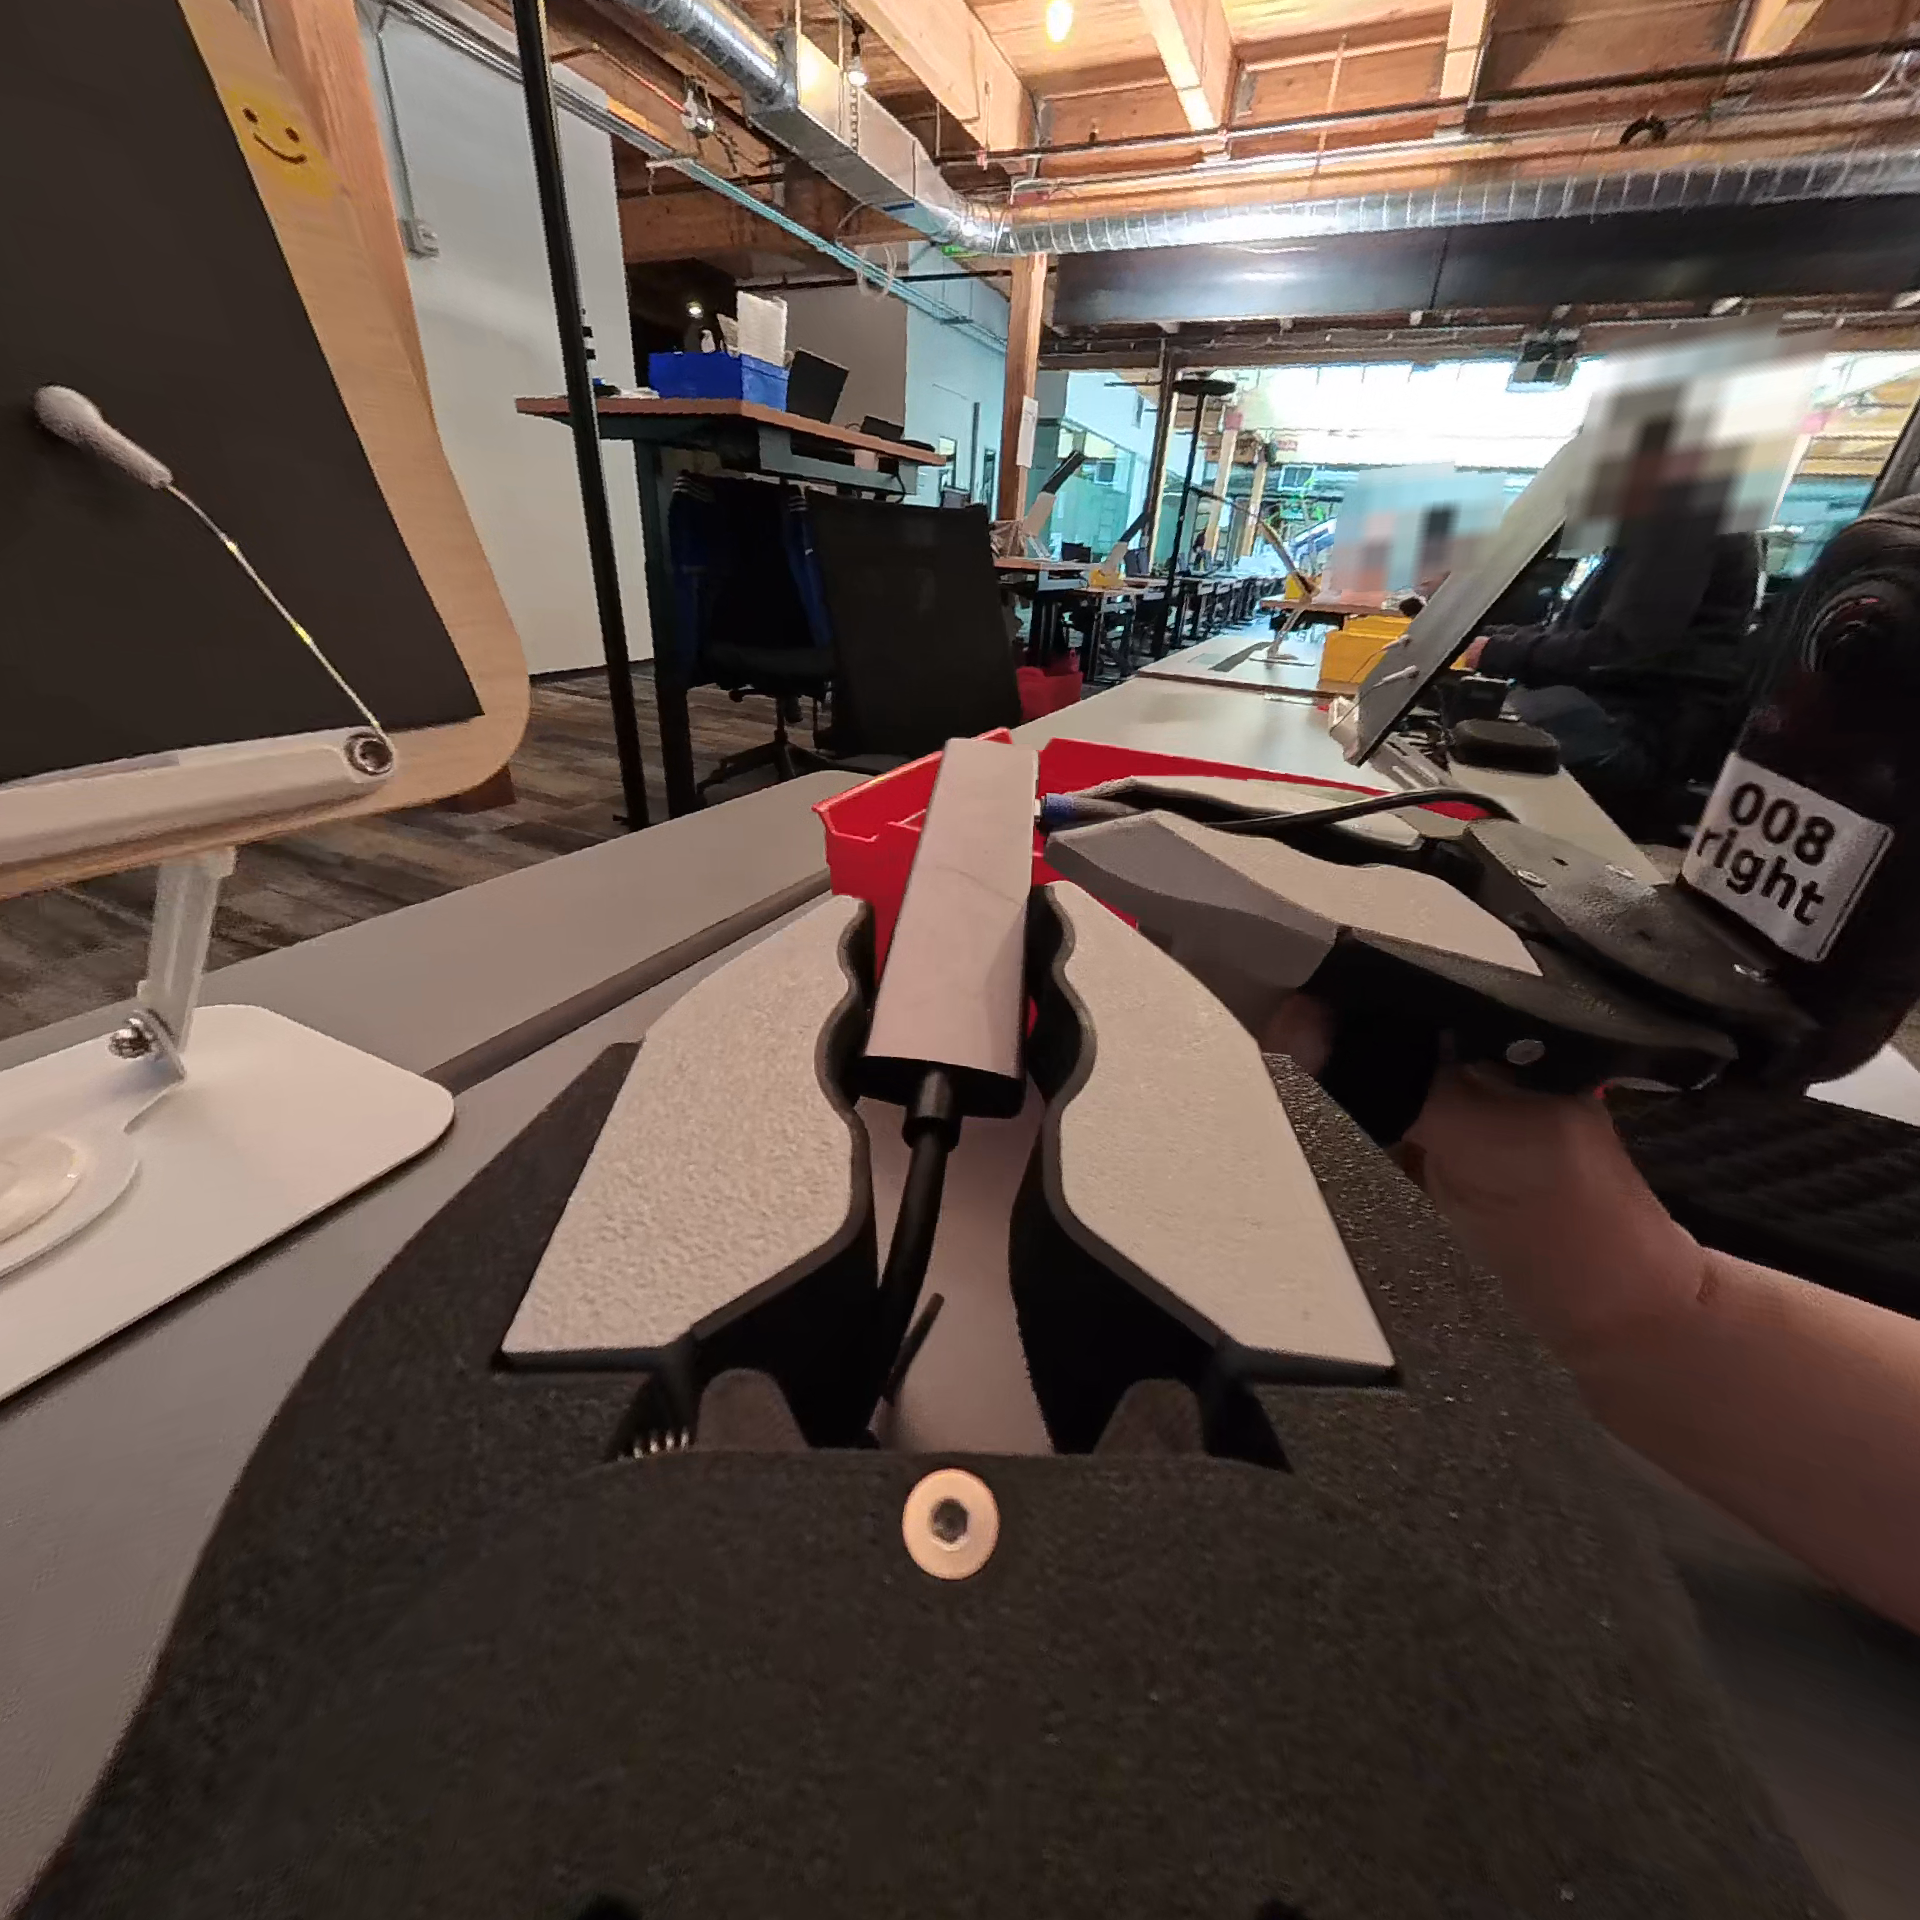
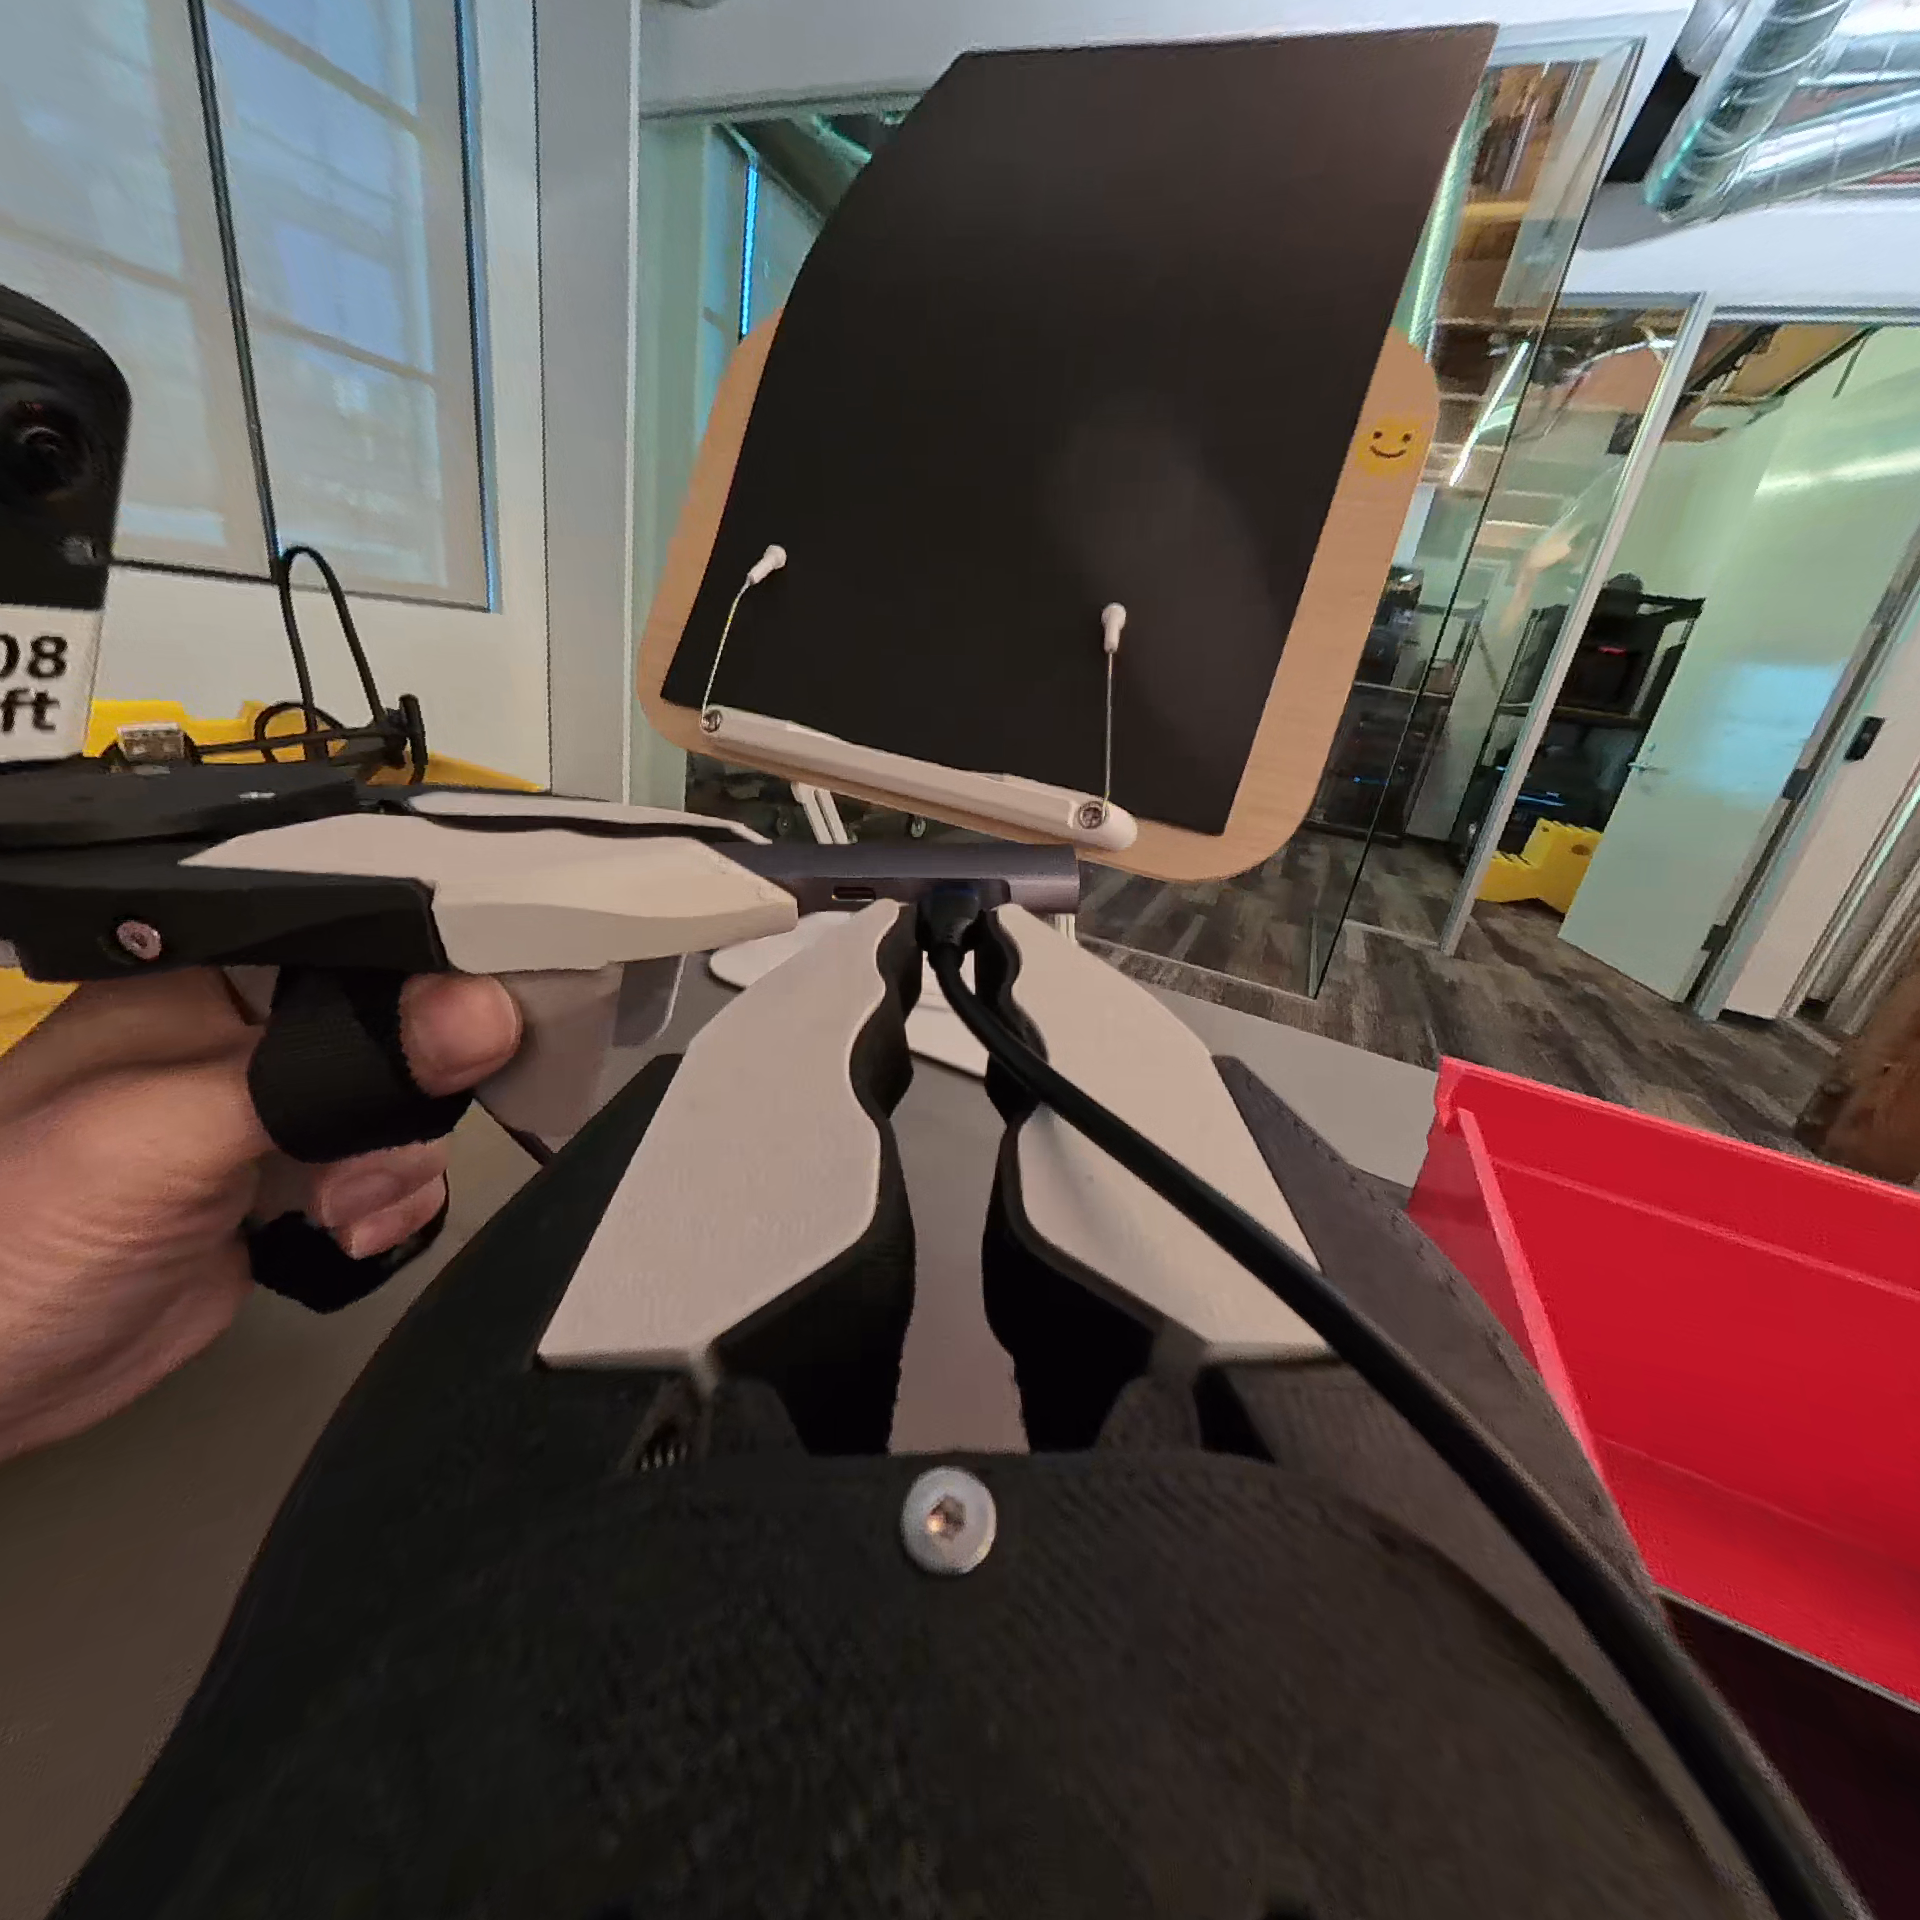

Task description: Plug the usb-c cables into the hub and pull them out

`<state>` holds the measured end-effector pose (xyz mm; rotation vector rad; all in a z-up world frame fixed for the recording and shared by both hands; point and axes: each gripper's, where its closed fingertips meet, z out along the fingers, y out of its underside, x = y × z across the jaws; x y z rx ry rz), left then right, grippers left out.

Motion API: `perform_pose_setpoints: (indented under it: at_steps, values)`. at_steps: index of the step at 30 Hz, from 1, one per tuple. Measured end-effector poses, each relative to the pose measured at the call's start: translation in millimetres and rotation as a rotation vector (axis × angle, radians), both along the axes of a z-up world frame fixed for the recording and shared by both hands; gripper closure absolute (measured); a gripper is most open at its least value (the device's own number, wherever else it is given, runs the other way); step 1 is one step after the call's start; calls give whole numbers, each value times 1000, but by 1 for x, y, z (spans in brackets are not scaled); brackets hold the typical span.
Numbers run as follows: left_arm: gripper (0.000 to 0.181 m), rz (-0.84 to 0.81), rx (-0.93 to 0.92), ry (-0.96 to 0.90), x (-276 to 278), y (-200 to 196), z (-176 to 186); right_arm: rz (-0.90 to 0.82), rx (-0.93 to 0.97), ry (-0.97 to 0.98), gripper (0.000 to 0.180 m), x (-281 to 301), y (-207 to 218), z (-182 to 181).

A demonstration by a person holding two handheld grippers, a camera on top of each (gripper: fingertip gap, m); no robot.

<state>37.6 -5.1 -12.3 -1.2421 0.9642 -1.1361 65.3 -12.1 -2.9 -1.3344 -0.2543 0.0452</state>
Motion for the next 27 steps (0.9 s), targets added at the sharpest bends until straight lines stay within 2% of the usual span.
perform_pose_setpoints:
  at_steps: [2, 4, 5, 7, 8, 12, 16, 19, 22, 24, 25, 27]
  values:
    - [154, 9, 4, 20, 2, 0, -3, -15, -13, -27, 169, 2, 0, -3]
    - [155, 295, -47, 3, -21, 38, -7, -47, 73, -52, 168, 2, -13, 11]
    - [155, 338, -82, -65, -38, 50, -2, -72, 55, -79, 168, 5, -14, 9]
    - [155, 170, -147, -222, -52, 43, 19, -73, 57, -50, 168, 10, -14, 9]
    - [155, 127, -131, -226, -51, 37, 23, -54, 65, -24, 168, 9, -14, 11]
    - [155, 136, -21, -76, -29, 24, 13, 0, 32, -38, 168, 0, -10, 12]
    - [155, 102, -37, -115, -29, 23, 15, 265, -50, 123, 168, -27, -26, 56]
    - [155, 82, -70, -154, -32, 24, 17, 645, -255, 244, 168, -42, -52, 103]
    - [155, 55, -73, -158, -31, 20, 17, 849, -495, 230, 168, -21, -74, 131]
    - [155, 39, -81, -163, -30, 18, 18, 947, -727, 264, 168, 0, -86, 123]
    - [155, 28, -85, -164, -28, 17, 18, 955, -864, 274, 168, 11, -90, 107]
    - [155, 13, -87, -160, -25, 15, 17, 887, -1069, 279, 168, 38, -95, 66]
